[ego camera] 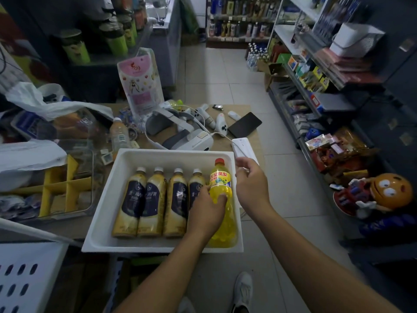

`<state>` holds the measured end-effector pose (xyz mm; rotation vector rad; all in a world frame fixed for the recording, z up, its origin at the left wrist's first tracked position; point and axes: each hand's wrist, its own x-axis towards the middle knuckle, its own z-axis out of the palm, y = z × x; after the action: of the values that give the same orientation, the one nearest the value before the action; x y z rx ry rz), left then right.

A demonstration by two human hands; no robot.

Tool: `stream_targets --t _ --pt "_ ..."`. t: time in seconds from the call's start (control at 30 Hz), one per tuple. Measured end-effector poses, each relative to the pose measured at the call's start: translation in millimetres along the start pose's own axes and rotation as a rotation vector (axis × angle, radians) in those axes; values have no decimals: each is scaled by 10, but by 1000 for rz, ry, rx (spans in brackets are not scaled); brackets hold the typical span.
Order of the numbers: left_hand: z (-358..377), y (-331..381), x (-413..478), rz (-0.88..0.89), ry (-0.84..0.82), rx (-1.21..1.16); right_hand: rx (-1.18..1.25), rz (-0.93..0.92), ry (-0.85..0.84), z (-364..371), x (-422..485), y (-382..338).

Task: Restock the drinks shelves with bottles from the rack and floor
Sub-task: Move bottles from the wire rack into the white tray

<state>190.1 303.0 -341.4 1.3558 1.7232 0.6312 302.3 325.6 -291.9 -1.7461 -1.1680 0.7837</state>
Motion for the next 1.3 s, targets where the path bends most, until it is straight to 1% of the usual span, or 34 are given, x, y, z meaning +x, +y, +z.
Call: stream_targets --t 0.13,0.2,0.27,0.33,0.43,0.53,0.6,0.7,0.83,0.93,1.03,1.13,1.2,1.3 --pt "76 35 -34 23 25 -13 -20 36 -59 20 9 52" --pt "66 27 12 14 -26 8 6 39 -99 34 9 46" --pt "15 5 64 -37 -106 -67 13 14 -115 53 18 -5" --pt "-62 -39 102 -81 -137 -143 -4 -24 -114 81 41 -74" --pt "-181 -116 118 -92 -122 -137 -5 -55 -135 136 41 -176" --pt "-350 -125 107 -92 -91 -113 -27 -101 -192 171 27 -328" --pt "-553 -99 110 -59 -65 -10 -91 -153 -248 210 27 -476" --pt "-1012 -17 77 -69 73 212 -247 -284 -317 325 14 -746" --pt "-1706 247 30 -86 341 483 -466 -564 -385 599 2 -1206" --pt "-2176 484 -89 -139 494 653 -578 -778 -433 807 10 -1604" --pt "-2513 731 -343 -251 700 716 -600 -961 -487 938 1 -1990" --pt "-2665 956 -689 -337 931 750 -602 -1132 -519 989 -89 -2301" --pt "-2718 1080 -926 -378 1040 778 -583 -1223 -537 994 -195 -2484" --pt "-2781 1178 -1311 -479 1159 776 -482 -1336 -589 964 -479 -2705"
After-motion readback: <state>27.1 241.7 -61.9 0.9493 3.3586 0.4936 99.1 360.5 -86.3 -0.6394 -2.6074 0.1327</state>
